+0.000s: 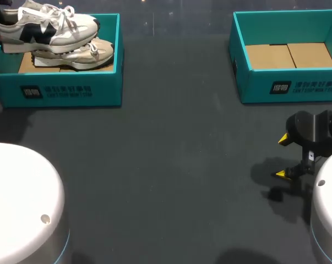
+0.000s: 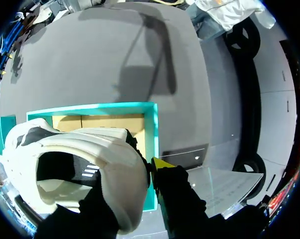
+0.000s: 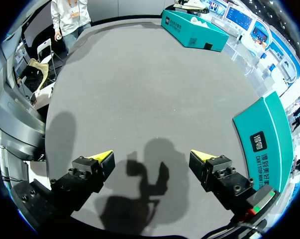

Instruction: Take the shoe out of the shoebox, open the shoe tongue, remove and reinsert the insole, then place the shoe into the shoebox

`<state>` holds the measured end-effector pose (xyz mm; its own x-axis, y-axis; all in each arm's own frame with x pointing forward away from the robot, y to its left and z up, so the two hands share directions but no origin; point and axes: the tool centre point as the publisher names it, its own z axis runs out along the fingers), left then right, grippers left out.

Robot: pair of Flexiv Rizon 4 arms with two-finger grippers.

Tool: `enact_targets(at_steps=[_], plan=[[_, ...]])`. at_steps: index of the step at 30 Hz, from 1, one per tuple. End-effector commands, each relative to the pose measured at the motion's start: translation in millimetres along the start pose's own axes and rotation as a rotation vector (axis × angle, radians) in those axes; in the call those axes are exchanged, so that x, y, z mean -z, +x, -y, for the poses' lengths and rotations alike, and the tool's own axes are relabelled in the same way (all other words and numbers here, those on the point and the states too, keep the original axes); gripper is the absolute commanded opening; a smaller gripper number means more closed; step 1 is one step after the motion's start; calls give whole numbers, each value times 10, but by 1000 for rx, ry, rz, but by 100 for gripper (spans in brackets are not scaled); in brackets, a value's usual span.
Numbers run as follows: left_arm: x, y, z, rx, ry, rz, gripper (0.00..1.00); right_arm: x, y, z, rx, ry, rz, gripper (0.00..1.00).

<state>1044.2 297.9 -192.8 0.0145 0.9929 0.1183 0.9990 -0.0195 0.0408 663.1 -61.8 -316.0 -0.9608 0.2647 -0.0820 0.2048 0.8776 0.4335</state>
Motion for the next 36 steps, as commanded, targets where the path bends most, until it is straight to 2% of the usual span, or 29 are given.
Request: enact_targets(at_steps=[1, 9, 12, 20, 25, 29, 36], plan=[[53, 3, 50, 0, -8, -2, 0, 7, 21, 0, 0, 2, 3, 100], [53, 3, 50, 0, -8, -2, 0, 7, 21, 0, 0, 2, 3, 100], [107, -16, 198, 3, 11, 6, 0, 7, 21, 0, 0, 2, 3, 100], [794, -147, 677, -48, -32, 80, 0, 7, 21, 0, 0, 2, 3, 100], [959, -455, 1121, -126, -43, 61, 0, 7, 21, 0, 0, 2, 3, 100], [989, -746, 1466, -165, -12, 55, 0, 7, 21, 0, 0, 2, 3, 100], [989, -746, 1466, -165, -12, 55, 0, 7, 21, 0, 0, 2, 3, 100]])
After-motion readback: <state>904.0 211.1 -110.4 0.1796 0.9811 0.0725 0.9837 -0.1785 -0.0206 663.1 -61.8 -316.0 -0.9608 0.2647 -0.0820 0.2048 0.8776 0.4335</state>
